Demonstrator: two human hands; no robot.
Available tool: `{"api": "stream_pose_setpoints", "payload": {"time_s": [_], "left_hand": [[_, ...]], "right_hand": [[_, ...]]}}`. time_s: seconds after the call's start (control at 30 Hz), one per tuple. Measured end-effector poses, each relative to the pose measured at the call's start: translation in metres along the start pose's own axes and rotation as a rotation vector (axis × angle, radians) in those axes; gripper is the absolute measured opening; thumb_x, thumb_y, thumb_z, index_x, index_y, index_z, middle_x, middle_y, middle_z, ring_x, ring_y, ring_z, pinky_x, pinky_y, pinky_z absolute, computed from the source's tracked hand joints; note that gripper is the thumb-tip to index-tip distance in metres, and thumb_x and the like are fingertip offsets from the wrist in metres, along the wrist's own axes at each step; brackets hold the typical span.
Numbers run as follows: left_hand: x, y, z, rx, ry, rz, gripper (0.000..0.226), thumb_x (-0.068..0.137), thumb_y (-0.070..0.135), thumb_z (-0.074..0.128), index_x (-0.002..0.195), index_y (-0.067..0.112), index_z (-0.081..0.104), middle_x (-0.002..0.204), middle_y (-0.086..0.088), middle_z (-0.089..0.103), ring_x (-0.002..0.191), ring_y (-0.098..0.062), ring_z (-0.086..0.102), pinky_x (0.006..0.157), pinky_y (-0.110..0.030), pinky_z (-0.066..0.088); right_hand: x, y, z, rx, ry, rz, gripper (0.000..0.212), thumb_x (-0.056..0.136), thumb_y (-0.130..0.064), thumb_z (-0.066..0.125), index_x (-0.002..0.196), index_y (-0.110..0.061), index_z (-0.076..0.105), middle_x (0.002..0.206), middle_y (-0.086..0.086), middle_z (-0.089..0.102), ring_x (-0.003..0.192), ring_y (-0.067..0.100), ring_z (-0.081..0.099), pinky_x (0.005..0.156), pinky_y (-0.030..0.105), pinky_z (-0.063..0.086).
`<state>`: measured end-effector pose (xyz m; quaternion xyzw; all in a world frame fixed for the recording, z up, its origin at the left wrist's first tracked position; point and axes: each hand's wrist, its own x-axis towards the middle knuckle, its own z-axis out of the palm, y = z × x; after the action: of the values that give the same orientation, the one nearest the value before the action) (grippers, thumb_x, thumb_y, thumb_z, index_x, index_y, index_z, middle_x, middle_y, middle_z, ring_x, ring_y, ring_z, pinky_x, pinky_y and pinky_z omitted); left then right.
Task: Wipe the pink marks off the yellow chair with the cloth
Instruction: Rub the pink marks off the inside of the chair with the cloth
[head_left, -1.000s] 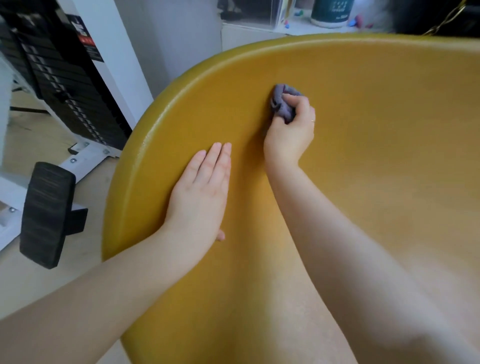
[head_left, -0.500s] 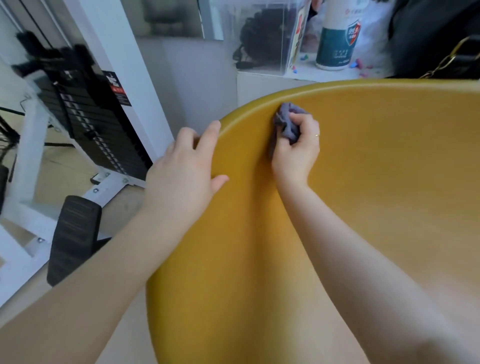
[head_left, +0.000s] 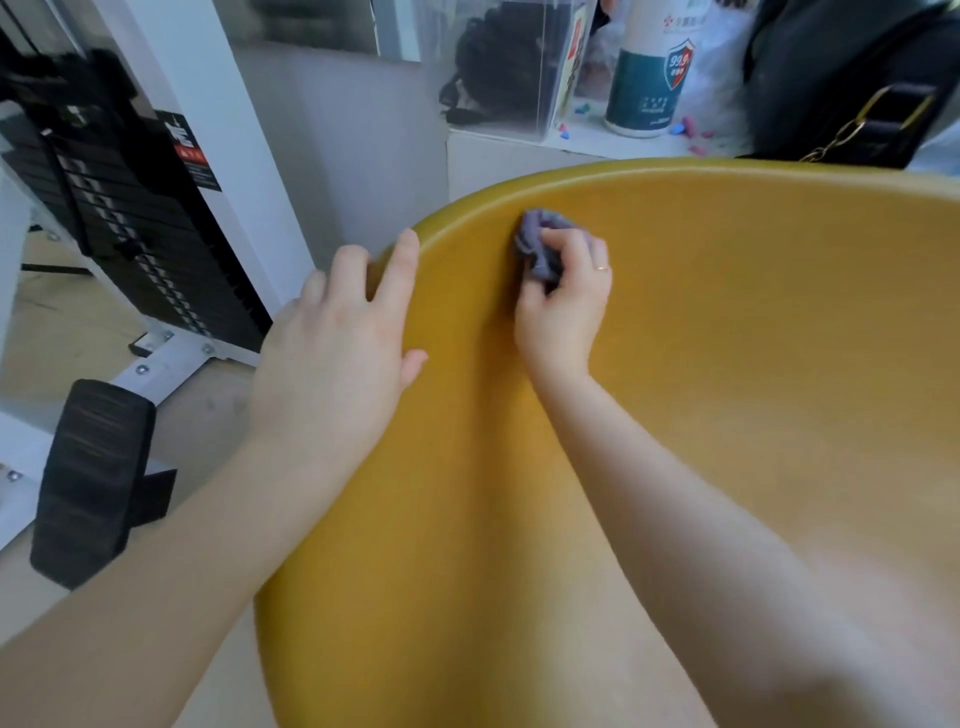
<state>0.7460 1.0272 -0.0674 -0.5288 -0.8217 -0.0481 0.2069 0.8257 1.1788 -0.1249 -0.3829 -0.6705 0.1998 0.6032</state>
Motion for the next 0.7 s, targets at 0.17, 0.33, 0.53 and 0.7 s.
{"api": "stream_pose_setpoints", "payload": {"time_s": [0.17,0.33,0.53,0.7], "left_hand": [[-0.004,-0.001,0.004,0.163,0.081,0.086,0.085,0.067,0.037,0.077,0.135,0.0,0.043,0.107,-0.021,0.056,0.088,-0.036,0.056,0.067,-0.039,0.045],[0.003,0.005,0.008,0.146,0.13,0.151,0.08,0.066,0.02,0.08,0.132,-0.008,0.044,0.127,-0.024,0.053,0.116,-0.037,0.054,0.091,-0.043,0.047],[-0.006,0.032,0.005,0.199,0.108,0.229,0.073,0.077,0.023,0.066,0.139,-0.003,0.038,0.148,-0.018,0.034,0.136,-0.03,0.036,0.111,-0.04,0.028],[0.003,0.048,0.022,0.349,-0.223,0.271,0.105,0.089,0.043,0.052,0.139,-0.005,-0.026,0.149,-0.02,-0.031,0.141,-0.031,-0.021,0.109,-0.039,-0.018]], "right_hand": [[0.048,0.027,-0.02,-0.108,0.235,0.242,0.028,0.069,0.005,0.046,0.092,0.001,0.061,0.107,0.021,0.056,0.09,0.038,0.052,0.073,0.023,0.029],[-0.017,-0.016,0.012,0.017,0.012,0.032,0.028,0.07,0.0,0.041,0.09,0.001,0.06,0.102,0.019,0.057,0.091,0.035,0.055,0.079,0.036,0.043],[-0.016,-0.003,-0.003,-0.079,-0.159,-0.262,0.031,0.07,-0.007,0.041,0.094,-0.006,0.061,0.1,0.021,0.058,0.079,0.035,0.053,0.071,0.036,0.044],[0.06,0.04,-0.034,-0.209,0.086,-0.07,0.034,0.076,-0.007,0.044,0.104,-0.005,0.062,0.108,0.021,0.056,0.091,0.035,0.056,0.073,0.033,0.041]]}}
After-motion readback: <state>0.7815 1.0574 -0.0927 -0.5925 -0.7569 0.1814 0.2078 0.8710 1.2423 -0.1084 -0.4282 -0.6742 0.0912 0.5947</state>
